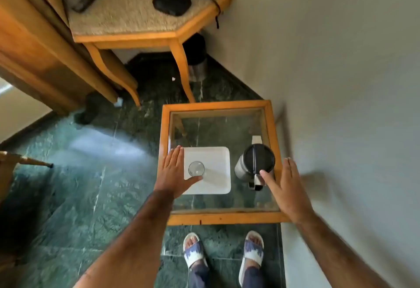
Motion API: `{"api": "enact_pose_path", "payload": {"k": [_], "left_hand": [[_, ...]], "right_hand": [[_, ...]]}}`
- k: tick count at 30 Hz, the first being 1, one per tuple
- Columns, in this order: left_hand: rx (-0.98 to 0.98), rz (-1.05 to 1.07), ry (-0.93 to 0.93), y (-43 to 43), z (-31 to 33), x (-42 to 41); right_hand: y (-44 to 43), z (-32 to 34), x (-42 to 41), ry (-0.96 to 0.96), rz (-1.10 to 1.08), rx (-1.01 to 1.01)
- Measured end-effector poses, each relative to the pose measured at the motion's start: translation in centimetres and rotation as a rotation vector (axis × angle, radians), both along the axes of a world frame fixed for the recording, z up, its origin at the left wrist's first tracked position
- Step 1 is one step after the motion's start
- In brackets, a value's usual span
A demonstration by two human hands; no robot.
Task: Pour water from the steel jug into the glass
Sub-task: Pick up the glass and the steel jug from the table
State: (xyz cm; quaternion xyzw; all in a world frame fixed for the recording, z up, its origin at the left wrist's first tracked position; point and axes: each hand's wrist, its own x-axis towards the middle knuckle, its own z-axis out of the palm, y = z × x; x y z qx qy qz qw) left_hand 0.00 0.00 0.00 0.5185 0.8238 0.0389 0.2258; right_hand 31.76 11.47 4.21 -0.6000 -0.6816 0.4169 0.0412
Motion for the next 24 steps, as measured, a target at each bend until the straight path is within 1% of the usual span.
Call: {"api": "enact_pose_path", "payload": {"k": [1, 3, 6, 8, 10, 16, 19, 21, 24], "left_hand": [[0.011, 0.018, -0.054, -0.2, -1.0, 0.1], [-0.002, 0.142, -0.21, -0.5, -3.4, 0.4], [-0.008, 0.357, -0.398, -0.9, -6.4, 1.1], [-0.069, 0.462, -0.458, -0.7, -8.3, 1.5], [-0.1, 0.542, -0.501, -0.6, -10.8, 1.5], [0.106, 0.731, -0.604, 0.1, -14.9, 3.1], [0.21, 0.803, -0.635, 0.2, -16.6, 3.6], [0.245, 0.834, -0.65, 0.4, -17.2, 3.8], [0.271, 0.847, -0.643, 0.4, -17.8, 3.8]], "right_hand": [[-0.4, -0.4, -0.2, 0.09, -0.075, -0.03], [-1.2, -2.1, -0.6, 0.247, -0.223, -0.147], [-2.7, -4.3, -1.0, 0.348, -0.356, -0.352], [-3.3, -5.6, -1.3, 0.392, -0.406, -0.381], [-3.6, -6.9, -1.5, 0.434, -0.399, -0.366], [-4.4, -10.1, -1.7, 0.604, -0.416, -0.164], [-5.0, -11.0, -2.2, 0.692, -0.495, -0.09], [-5.5, -11.2, -2.9, 0.759, -0.591, -0.087], [-5.8, -11.3, -3.7, 0.854, -0.665, -0.069]]}}
